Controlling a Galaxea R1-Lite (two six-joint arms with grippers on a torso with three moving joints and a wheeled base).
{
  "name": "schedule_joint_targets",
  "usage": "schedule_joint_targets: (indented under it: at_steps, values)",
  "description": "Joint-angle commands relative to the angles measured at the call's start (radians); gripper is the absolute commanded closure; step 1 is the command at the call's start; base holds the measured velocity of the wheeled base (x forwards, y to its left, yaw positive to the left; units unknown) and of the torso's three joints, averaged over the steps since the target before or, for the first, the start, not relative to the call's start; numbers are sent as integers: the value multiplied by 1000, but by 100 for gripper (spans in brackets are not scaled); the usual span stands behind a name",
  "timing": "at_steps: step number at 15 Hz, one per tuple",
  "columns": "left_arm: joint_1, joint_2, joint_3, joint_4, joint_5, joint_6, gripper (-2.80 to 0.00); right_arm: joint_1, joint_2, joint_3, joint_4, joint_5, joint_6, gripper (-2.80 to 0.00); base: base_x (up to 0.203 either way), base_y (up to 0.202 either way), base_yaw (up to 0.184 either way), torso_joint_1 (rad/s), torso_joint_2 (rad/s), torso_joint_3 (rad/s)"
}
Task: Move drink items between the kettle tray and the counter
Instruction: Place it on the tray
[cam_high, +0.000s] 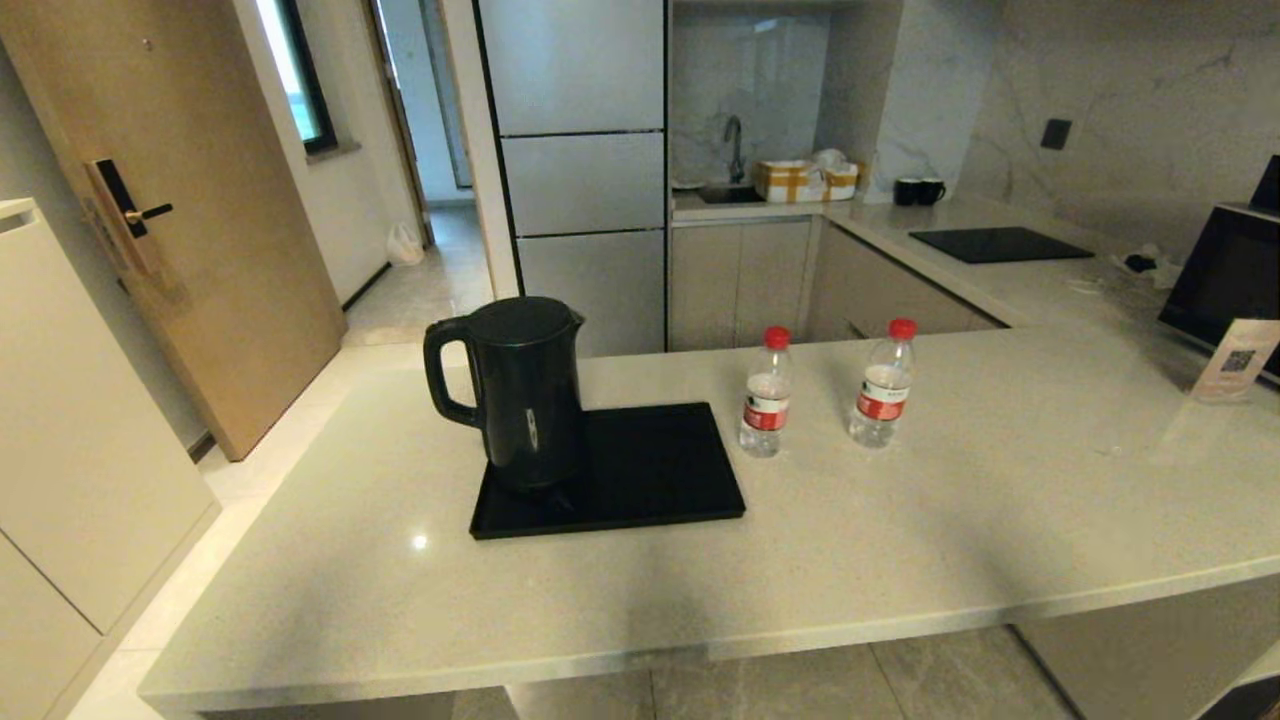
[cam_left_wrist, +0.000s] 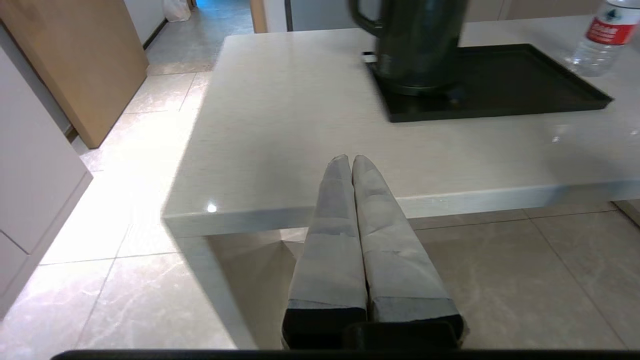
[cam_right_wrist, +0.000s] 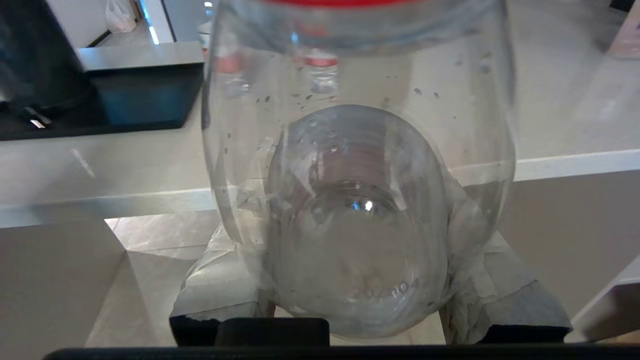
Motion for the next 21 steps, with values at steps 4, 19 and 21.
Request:
schedule_joint_targets:
  at_steps: [4,19,21]
  values:
    - [0,-2,0,-1,0,0,0,0,2,2,0,0,0,0,0,187,-9,4,3,3]
    - [0,0,0,-1,0,-3,0,0,2,2,5,7,-29,0,0,42,-2,1,1,0]
    - [0,0,0,-1,0,-4,0,0,0,0,8,6,-28,0,0,0,0,0,0,0]
